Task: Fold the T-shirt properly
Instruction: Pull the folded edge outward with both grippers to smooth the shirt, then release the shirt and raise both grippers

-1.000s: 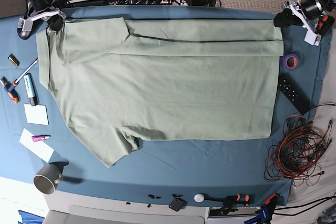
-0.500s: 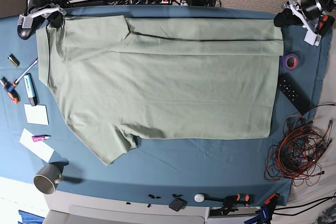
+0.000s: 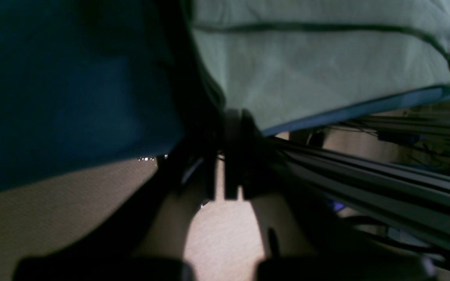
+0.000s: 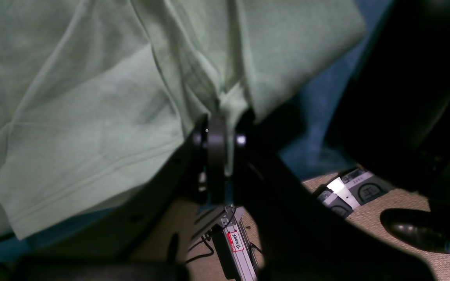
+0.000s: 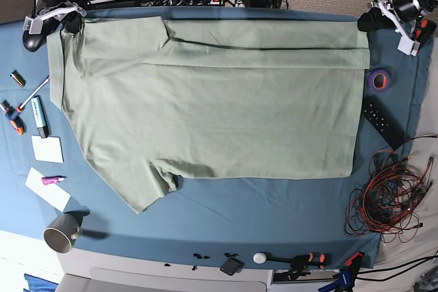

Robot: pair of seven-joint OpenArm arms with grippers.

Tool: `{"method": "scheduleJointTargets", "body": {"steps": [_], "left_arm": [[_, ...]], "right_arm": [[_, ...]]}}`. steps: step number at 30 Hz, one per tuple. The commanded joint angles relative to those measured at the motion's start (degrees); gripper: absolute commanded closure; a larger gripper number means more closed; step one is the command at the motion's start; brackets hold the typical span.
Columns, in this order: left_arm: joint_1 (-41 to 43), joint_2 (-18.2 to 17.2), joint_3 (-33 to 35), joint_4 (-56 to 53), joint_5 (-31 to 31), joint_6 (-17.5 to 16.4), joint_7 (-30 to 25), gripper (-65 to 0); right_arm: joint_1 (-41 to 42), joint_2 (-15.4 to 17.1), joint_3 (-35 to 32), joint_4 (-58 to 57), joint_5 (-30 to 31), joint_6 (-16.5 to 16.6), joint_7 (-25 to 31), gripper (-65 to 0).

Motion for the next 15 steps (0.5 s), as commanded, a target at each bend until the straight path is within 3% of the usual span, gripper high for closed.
{"method": "scheduleJointTargets", "body": {"steps": [1, 14, 15], "left_arm": [[0.83, -0.92, -0.22, 0.13, 2.54, 0.63, 1.97, 0.0], [0.66, -0.92, -0.22, 0.13, 2.54, 0.61, 1.2, 0.0], [0.66, -0.92, -0.22, 0.13, 2.54, 0.61, 1.05, -6.0]], "right_arm": [[-1.53, 0.46, 0.26, -0.02, -2.84, -1.05, -2.84, 0.0], [-2.47, 0.44, 0.26, -0.02, -3.06, -0.98, -1.97, 0.0], [-2.47, 0.44, 0.26, -0.02, -3.06, -0.79, -1.88, 0.0]]}}
